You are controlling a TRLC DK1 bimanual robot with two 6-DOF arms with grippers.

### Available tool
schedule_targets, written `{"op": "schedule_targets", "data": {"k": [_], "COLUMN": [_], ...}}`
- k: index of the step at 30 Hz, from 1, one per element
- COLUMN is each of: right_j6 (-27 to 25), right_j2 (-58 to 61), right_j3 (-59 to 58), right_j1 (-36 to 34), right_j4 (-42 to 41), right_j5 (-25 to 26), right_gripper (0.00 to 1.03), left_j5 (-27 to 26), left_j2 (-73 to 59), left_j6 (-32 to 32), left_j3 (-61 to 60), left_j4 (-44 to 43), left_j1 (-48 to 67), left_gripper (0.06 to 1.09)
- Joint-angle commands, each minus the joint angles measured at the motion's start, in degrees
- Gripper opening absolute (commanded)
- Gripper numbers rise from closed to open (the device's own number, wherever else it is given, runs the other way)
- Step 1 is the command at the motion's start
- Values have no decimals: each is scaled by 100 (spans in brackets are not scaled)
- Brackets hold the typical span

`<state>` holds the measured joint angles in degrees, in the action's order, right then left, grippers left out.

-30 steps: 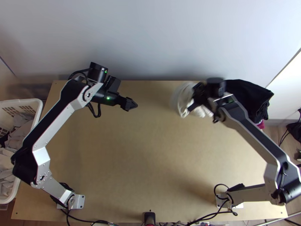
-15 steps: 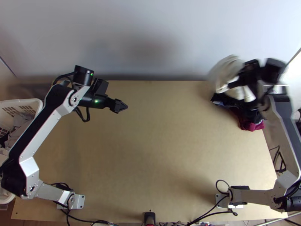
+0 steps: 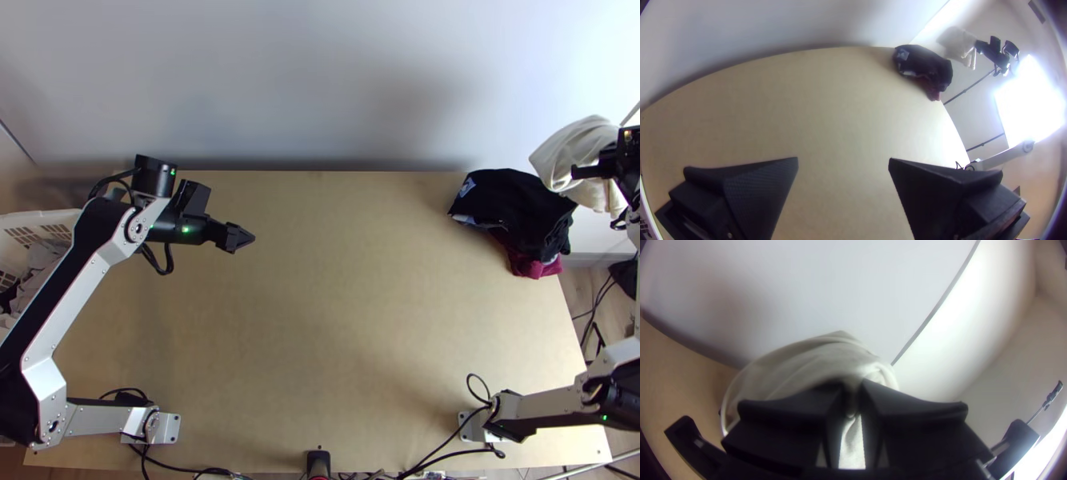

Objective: Fold the t-shirt

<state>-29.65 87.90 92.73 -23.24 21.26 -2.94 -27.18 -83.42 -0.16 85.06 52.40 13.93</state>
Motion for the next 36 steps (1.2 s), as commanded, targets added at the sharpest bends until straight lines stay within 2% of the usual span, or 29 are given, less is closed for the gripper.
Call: {"op": "schedule_targets", "data": {"k": [1,8,15,16,17,19,20,29,36], "right_j6": [205,513,522,522,530,548,574,935,1453], "right_j2": [571,579,641,702,782,949,984,-414,-1723], "right_j3": [-413,-1828,-2356,-2382,-2400,-2400,-2400,-2452,-2488], "right_j1": [31,874,866,822,769,663,637,470,488], "right_j4": [-210,-447,-552,-552,-552,-447,-394,-412,-1001], "right_j5": [-154,65,118,118,118,171,180,127,101], "right_gripper": [3,3,3,12,32,84,97,99,99], "left_j5": [-7,2,-7,-7,-7,-7,-7,72,459], "left_j2": [317,607,906,915,933,950,959,1390,1715], "left_j6": [8,43,166,166,166,166,166,148,60], "left_j3": [-385,-411,-754,-798,-815,-859,-877,-1035,-1035], "left_j4": [-2,235,297,288,288,279,279,112,-11], "left_j1": [-93,-304,-506,-506,-506,-497,-479,-646,-752], "left_gripper": [104,104,104,104,104,104,104,104,104]}}
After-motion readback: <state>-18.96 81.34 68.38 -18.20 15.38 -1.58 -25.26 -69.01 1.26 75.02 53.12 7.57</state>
